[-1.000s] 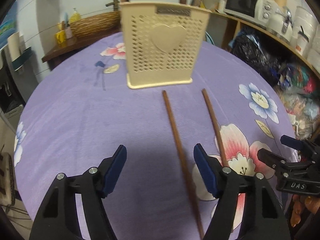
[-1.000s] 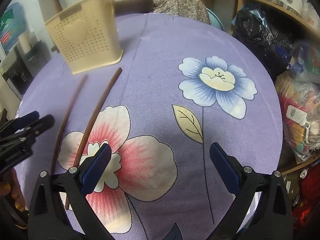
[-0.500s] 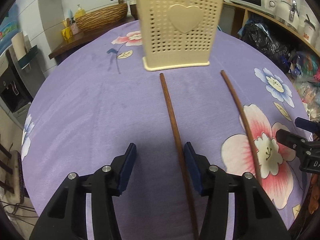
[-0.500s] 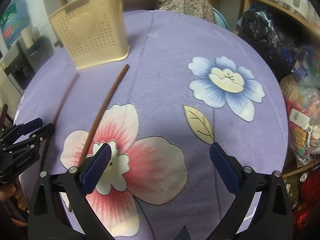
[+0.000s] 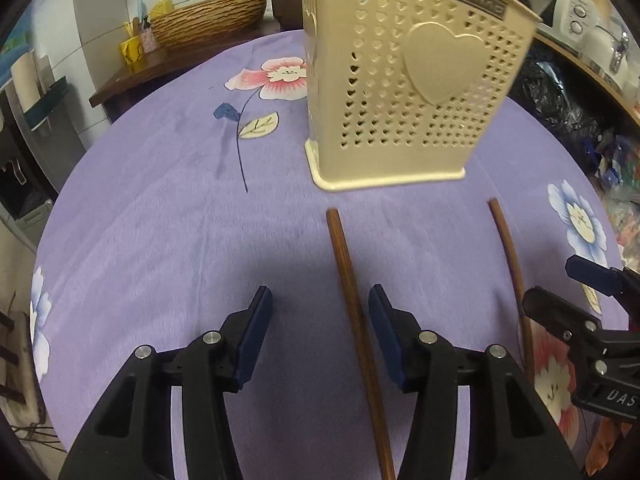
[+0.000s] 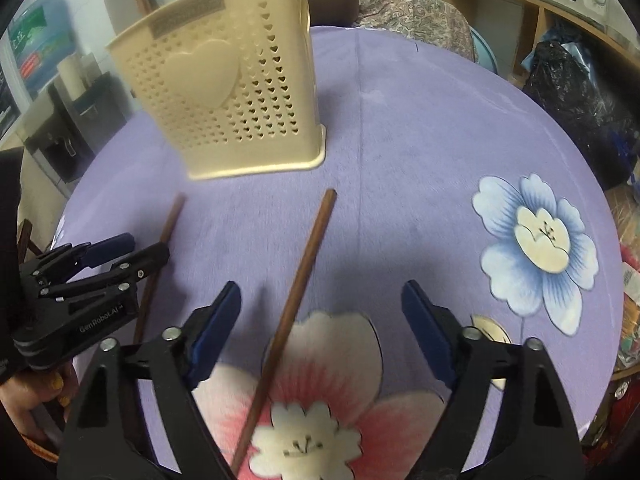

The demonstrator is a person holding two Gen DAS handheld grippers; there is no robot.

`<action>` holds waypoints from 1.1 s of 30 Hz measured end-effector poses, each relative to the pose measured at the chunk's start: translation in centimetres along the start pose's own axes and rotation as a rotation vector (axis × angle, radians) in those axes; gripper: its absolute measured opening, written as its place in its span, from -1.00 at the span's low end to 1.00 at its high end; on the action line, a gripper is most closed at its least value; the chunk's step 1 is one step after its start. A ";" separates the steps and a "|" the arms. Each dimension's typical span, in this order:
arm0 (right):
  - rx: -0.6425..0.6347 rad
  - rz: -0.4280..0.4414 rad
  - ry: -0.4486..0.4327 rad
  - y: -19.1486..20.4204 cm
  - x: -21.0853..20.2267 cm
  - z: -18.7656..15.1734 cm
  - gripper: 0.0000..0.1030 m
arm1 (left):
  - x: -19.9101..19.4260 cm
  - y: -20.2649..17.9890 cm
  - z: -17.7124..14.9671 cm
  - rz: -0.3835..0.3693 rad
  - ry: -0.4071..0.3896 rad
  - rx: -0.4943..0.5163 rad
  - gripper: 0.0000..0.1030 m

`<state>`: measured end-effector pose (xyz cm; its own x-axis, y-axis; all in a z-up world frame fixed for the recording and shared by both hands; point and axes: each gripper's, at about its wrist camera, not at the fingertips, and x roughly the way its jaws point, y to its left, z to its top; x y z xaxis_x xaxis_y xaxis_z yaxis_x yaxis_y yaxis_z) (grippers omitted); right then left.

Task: Organize utensils
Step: 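Grasp a wooden chopstick with the left tool while the right tool grasps the other, then lift both wooden chopsticks and lower them into the cream holder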

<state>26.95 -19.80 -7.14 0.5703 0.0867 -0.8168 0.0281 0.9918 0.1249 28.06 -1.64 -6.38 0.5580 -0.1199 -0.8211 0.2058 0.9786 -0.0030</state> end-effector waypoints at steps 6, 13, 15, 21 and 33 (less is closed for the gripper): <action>-0.019 -0.077 0.019 1.0 2.9 2.4 -0.09 | 0.7 -0.4 1.2 0.031 -0.012 0.007 -0.63; -0.008 -0.124 -0.018 0.7 3.9 3.6 -0.70 | 1.0 -0.9 1.7 0.042 -0.013 0.014 -0.81; -0.004 -0.110 -0.022 0.6 3.9 3.6 -0.77 | 1.0 -0.8 1.6 0.032 -0.020 0.006 -0.82; 0.081 0.082 -0.032 -0.8 2.7 3.6 -0.80 | -0.8 -0.4 1.5 -0.019 -0.069 -0.021 -0.83; 0.072 0.428 -0.251 -2.5 -11.5 2.9 -0.83 | -14.1 1.9 1.2 -0.191 -0.370 -0.059 -0.84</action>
<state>22.71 -23.52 3.53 0.7230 0.4505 -0.5238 -0.2004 0.8623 0.4650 21.53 1.71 5.85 0.7676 -0.3413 -0.5425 0.2931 0.9396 -0.1765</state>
